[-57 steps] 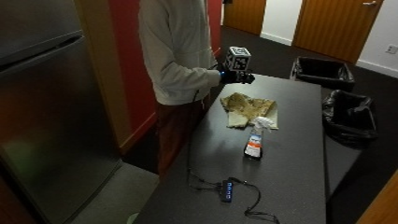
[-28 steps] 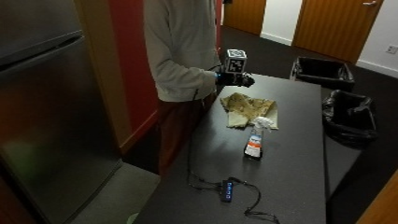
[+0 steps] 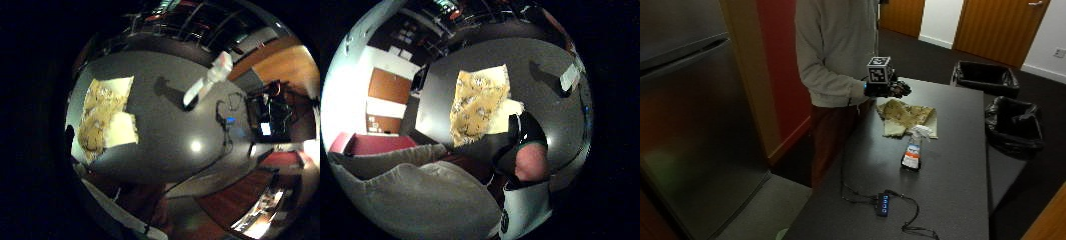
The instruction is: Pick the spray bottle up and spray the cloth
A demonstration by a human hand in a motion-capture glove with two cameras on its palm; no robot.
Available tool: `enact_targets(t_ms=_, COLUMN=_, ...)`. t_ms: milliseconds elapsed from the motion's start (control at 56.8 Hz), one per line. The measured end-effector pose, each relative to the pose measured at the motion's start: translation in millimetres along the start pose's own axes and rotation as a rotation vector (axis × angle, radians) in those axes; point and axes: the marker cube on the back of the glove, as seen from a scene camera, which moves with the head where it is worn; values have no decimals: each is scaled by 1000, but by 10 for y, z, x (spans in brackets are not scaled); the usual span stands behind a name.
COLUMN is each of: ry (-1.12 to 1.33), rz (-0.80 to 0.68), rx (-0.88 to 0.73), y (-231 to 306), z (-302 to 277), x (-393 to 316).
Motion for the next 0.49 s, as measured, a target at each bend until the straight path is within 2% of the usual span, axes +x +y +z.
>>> enact_targets(t_ms=247, ry=-103, rz=291, rx=251, y=3, z=-33, x=487)
enact_targets(t_ms=493, ry=-208, rz=461, rx=376, y=-47, z=37, x=831)
